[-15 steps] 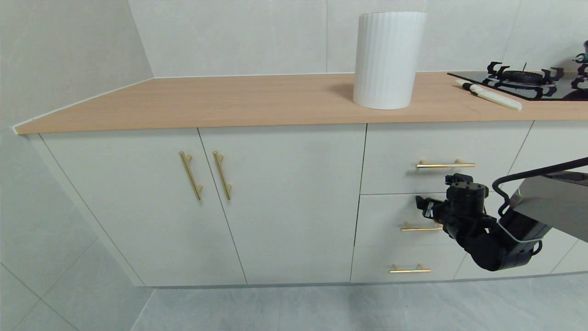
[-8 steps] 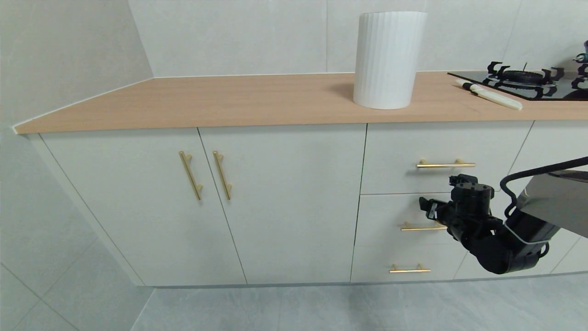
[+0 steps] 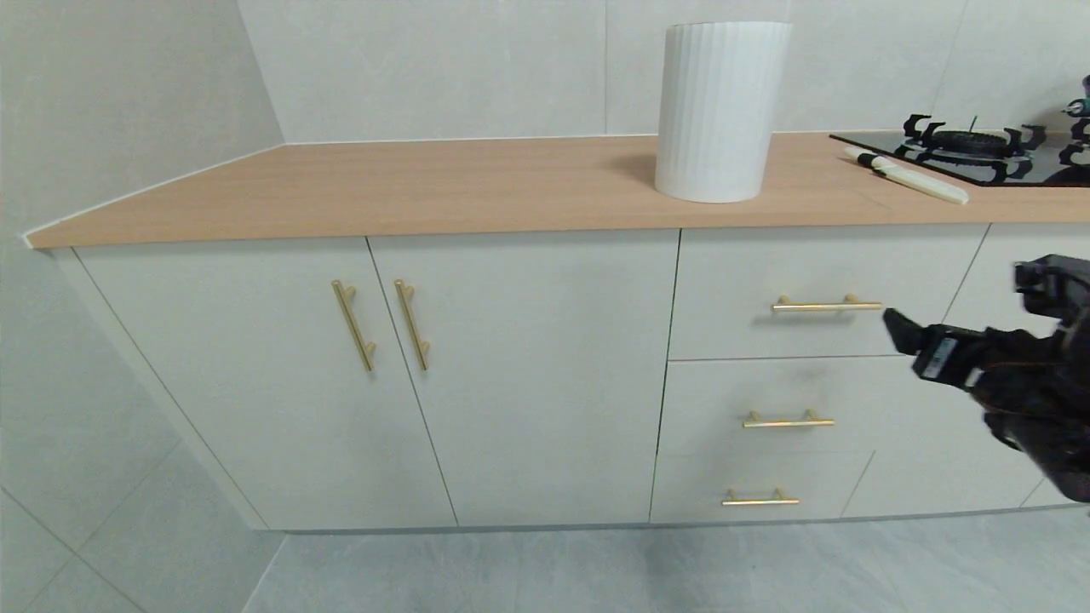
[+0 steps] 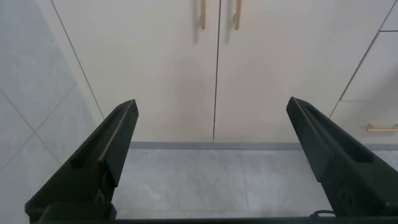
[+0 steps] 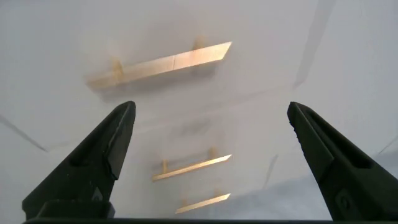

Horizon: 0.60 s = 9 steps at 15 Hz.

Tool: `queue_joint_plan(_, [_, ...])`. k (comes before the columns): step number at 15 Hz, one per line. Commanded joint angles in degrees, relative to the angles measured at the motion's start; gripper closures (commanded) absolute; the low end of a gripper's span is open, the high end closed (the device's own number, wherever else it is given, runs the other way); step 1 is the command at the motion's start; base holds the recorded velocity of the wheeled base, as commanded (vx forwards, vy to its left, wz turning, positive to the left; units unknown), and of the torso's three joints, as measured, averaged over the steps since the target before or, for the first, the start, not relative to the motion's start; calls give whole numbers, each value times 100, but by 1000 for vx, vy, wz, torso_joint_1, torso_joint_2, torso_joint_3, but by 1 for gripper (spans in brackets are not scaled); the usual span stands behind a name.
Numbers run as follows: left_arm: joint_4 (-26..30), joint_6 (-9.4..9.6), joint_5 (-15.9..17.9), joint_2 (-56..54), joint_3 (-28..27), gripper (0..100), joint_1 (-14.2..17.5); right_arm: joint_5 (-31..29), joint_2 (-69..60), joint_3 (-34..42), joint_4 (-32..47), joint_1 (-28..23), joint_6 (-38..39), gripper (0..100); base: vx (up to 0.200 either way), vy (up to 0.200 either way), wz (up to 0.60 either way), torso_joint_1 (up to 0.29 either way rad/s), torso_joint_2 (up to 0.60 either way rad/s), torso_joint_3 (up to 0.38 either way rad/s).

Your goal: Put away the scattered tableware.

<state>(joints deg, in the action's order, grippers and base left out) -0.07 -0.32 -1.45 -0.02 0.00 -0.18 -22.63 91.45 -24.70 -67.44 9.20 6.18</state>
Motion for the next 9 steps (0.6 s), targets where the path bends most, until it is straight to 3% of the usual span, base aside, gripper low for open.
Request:
queue_joint_plan(1, [-1,-3,-4,2,0,0,1,-277,-3661,1749,354,-41,-1189,0,0,0,0,0,0,0])
queue_joint_plan(3, [-1,-3,4,2,0,0,1,-418,-5006,1890,1259,-41,-1488,0,0,0,0,0,0,0])
queue_joint_plan(5, [-1,-3,-4,2,0,0,1,-488,-7089,1644,3799,-138,-1602,0,0,0,0,0,0,0])
queue_joint_plan(7, [-1,-3,-4,2,0,0,1,-453,-8328,1099,5672,-534,-1629,0,0,0,0,0,0,0])
queue_joint_plan(8, [-1,-3,4,2,0,0,1,-444,-8741,826,6357,-630,-1611,0,0,0,0,0,0,0])
queue_joint_plan(9, [-1,-3,-4,2,0,0,1,-453,-8776,756,6498,-683,-1567,0,0,0,0,0,0,0])
